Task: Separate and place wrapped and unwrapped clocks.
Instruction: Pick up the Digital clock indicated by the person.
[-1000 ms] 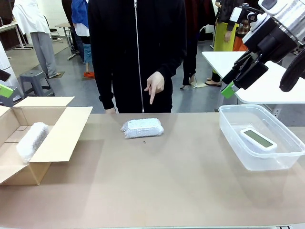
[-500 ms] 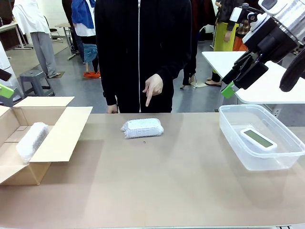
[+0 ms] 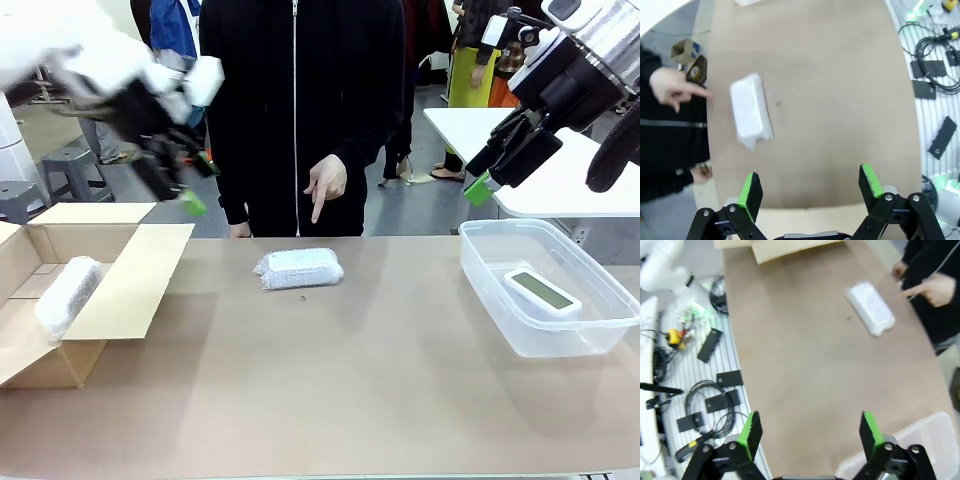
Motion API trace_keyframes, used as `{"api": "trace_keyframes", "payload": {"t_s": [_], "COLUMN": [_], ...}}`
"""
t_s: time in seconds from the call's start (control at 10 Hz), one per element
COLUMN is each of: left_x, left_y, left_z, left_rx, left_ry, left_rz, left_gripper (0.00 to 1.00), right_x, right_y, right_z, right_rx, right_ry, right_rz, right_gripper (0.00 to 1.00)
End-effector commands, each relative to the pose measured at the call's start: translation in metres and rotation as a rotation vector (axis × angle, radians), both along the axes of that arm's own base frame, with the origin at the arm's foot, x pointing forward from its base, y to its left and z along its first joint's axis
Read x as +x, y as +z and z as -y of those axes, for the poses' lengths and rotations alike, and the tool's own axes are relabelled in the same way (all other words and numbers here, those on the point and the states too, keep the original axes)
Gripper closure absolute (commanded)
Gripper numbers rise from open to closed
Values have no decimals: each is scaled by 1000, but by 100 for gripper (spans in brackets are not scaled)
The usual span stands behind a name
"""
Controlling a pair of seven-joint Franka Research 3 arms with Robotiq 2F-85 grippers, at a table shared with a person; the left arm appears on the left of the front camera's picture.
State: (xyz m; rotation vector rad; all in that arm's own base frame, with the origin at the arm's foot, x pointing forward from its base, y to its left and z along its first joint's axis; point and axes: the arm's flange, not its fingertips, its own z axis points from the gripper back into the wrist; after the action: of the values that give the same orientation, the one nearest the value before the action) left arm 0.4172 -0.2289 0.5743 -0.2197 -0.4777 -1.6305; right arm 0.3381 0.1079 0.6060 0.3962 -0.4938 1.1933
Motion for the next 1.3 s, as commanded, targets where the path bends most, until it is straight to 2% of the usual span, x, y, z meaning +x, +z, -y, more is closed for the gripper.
{"api": "trace_keyframes", "payload": {"t_s": [0.0,0.2,0.3,0.4,0.8,0.9,1.0,1.1,1.2], "left_x": [28,38,44,35,39,57,79,98,118], "left_y": [-8,-39,-46,-39,-44,-48,-51,-60,-72], "left_z": [31,61,48,68,69,96,119,131,141], "left_rx": [65,82,55,63,65,102,124,191,220], "left_ry": [-11,6,1,-44,-38,97,100,152,177], "left_rz": [59,108,85,62,74,65,28,23,-21], "left_gripper": [0,0,0,0,0,0,0,0,0], "right_x": [1,1,1,1,1,1,1,1,1], "right_y": [-1,-1,-1,-1,-1,-1,-1,-1,-1], "right_z": [1,1,1,1,1,1,1,1,1], "right_rx": [17,17,17,17,17,17,17,17,17], "right_ry": [11,11,11,11,11,11,11,11,11], "right_rz": [-1,-1,-1,-1,-1,-1,-1,-1,-1], "right_gripper": [0,0,0,0,0,0,0,0,0]}}
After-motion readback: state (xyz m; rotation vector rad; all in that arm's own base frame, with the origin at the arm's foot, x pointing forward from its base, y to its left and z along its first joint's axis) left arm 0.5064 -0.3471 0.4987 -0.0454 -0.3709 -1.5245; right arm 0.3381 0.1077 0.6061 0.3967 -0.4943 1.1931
